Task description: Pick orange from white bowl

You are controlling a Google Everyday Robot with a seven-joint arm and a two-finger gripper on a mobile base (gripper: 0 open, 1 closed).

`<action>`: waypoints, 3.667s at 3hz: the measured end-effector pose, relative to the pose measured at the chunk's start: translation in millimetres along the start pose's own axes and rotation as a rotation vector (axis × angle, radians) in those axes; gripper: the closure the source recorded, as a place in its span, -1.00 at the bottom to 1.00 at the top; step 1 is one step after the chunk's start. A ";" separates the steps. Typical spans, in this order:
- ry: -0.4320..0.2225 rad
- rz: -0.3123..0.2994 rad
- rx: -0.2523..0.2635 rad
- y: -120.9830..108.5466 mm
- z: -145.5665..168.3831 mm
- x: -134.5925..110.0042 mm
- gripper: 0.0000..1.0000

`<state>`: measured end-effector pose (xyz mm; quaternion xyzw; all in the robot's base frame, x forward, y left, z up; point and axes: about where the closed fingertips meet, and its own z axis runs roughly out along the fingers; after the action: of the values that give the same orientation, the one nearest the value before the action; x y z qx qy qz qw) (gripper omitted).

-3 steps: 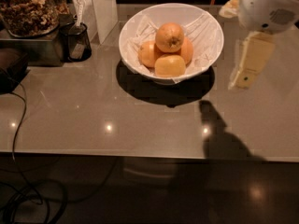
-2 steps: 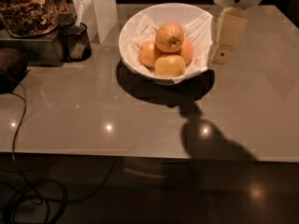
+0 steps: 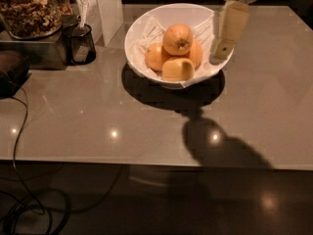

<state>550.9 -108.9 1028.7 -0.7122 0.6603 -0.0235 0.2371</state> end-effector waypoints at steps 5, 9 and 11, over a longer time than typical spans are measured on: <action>-0.114 0.049 -0.169 -67.6 123.1 -8.1 -1.00; -0.135 0.108 -0.178 -85.3 161.6 -0.9 -0.48; -0.135 0.108 -0.178 -85.3 161.6 -0.9 0.46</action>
Offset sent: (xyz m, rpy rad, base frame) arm 0.1053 0.0572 -0.0221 0.0337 0.0563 0.0834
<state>686.1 -57.2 917.1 -0.6938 0.6797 0.0962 0.2176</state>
